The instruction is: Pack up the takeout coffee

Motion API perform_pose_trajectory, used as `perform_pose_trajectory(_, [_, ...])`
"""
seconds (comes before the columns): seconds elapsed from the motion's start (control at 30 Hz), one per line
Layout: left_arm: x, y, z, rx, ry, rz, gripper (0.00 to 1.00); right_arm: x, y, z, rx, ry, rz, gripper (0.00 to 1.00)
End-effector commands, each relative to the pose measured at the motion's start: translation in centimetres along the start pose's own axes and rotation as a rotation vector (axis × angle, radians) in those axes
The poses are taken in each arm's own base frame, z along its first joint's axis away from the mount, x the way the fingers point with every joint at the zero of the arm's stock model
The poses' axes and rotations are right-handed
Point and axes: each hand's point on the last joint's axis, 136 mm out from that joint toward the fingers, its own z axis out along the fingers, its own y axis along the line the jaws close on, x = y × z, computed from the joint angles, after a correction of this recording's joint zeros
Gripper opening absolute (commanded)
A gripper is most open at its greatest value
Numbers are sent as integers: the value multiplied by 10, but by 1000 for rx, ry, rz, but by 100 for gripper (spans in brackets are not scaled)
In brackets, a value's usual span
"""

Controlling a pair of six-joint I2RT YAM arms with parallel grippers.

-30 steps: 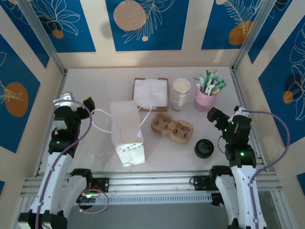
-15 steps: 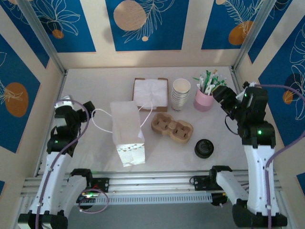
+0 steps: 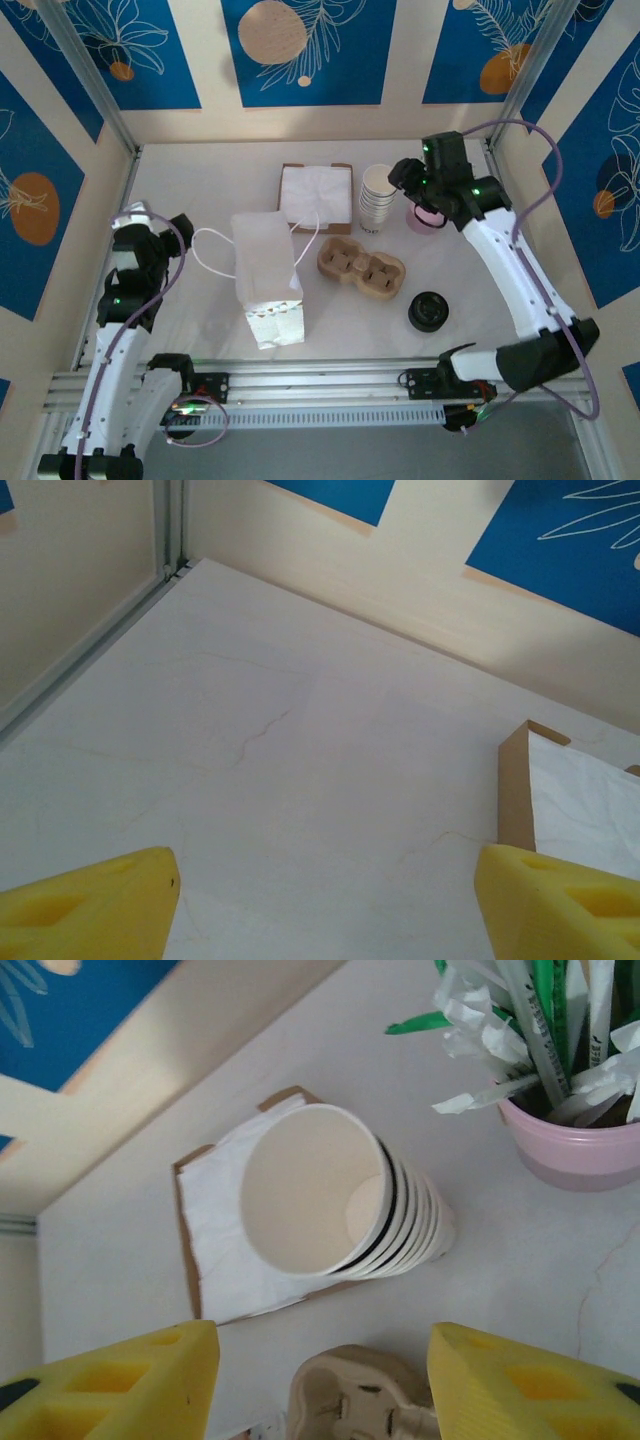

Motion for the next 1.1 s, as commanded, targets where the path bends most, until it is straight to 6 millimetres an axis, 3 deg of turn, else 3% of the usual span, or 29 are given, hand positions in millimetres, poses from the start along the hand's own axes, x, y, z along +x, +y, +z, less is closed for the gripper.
perform_pose_trajectory(0.0, [-2, 8, 2, -34, -30, -20, 77, -8, -8, 9, 83, -29, 45, 57])
perform_pose_trajectory(0.13, [1, 10, 3, -44, -22, -20, 77, -7, -16, 29, 124, -14, 94, 49])
perform_pose_trajectory(0.43, [1, 9, 4, -39, -23, -18, 77, -2, -15, 60, 123, 29, 124, 40])
perform_pose_trajectory(1.07, [5, 8, 6, -34, -11, -13, 77, 2, -9, 85, 120, 44, 109, 23])
